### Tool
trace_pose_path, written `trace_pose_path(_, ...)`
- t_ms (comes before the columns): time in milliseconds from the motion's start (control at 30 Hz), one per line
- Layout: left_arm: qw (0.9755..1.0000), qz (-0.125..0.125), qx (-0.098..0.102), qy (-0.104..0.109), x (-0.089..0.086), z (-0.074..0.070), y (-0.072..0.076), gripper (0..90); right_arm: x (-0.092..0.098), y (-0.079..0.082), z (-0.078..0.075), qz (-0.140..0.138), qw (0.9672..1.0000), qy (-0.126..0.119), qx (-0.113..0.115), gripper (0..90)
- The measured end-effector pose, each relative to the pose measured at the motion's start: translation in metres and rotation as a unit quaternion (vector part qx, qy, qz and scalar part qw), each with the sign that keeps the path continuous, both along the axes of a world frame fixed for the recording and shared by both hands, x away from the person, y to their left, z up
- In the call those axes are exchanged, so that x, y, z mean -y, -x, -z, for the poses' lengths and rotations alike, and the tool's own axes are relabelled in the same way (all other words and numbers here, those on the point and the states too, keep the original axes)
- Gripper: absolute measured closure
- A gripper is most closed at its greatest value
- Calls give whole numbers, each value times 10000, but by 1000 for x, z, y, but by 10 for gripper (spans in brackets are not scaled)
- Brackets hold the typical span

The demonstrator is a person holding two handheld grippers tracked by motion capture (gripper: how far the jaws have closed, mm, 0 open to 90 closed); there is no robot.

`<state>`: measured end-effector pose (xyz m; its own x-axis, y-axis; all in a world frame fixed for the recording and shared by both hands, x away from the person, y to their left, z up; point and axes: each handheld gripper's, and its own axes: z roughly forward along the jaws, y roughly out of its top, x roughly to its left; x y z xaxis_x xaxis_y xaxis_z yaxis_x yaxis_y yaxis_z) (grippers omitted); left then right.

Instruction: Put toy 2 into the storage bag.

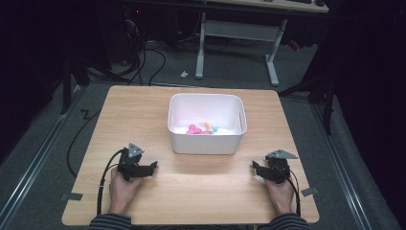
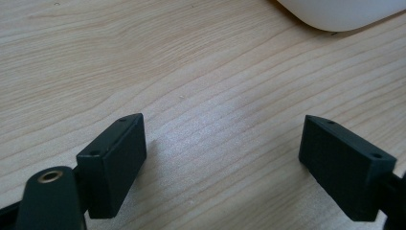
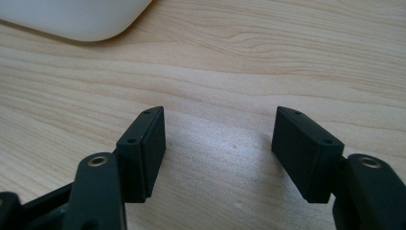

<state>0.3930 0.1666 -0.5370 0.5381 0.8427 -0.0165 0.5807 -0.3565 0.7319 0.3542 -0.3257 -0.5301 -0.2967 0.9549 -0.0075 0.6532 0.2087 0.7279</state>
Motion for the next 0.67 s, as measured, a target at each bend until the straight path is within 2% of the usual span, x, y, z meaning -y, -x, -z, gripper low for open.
trace_pose_path(167, 10000, 0, -1, 4, 0, 0, 0, 169, -1, 0, 0, -69, 10000, 58, -19, 314)
trace_pose_path(667, 10000, -1, -1, 5, 0, 0, 0, 170, -1, 2, 0, 110, 9999, 60, -60, 256)
